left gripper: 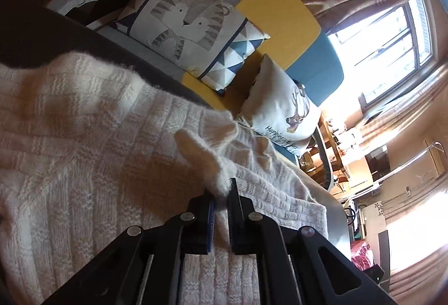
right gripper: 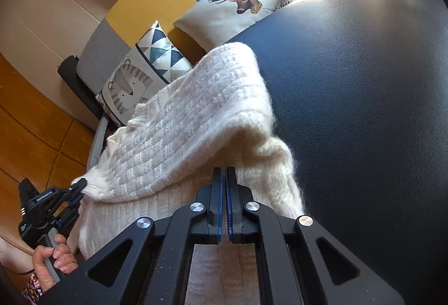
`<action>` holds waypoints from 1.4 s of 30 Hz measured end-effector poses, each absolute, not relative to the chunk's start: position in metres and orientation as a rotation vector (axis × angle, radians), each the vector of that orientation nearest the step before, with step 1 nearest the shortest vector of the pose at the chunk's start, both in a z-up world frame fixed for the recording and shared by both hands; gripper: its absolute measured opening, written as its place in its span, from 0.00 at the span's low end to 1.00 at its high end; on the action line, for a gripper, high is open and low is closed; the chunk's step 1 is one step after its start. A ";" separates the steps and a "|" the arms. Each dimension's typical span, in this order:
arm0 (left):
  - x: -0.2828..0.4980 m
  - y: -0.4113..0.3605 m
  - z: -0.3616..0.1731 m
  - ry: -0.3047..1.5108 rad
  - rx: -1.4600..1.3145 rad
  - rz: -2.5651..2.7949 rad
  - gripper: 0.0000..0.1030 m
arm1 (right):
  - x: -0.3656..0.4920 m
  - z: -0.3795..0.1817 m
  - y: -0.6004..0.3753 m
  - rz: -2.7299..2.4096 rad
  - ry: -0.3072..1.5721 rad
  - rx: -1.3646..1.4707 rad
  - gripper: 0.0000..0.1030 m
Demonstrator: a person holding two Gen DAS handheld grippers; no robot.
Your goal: Fold clothes
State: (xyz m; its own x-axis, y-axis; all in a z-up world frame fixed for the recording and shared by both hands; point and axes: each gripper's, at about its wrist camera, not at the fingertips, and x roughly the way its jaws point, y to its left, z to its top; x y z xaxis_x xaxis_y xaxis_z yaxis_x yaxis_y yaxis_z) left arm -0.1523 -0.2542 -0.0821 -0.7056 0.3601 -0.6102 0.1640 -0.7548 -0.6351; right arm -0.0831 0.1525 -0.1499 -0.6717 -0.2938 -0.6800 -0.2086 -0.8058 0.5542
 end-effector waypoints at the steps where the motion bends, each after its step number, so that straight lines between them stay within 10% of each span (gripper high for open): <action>1: -0.151 -0.254 -0.081 -1.028 -1.144 2.607 0.06 | -0.088 -0.150 0.156 -2.664 -0.971 1.249 0.02; 17: -0.122 -0.267 -0.124 -0.971 -1.147 2.691 0.07 | -0.091 -0.157 0.187 -2.807 -1.092 1.207 0.00; 32: -0.119 -0.277 -0.135 -1.087 -1.075 2.623 0.09 | -0.092 -0.082 0.155 -2.892 -0.631 1.134 0.03; 42: -0.119 -0.277 -0.137 -1.084 -1.064 2.621 0.09 | -0.197 -0.126 0.129 -2.870 -0.437 1.391 0.02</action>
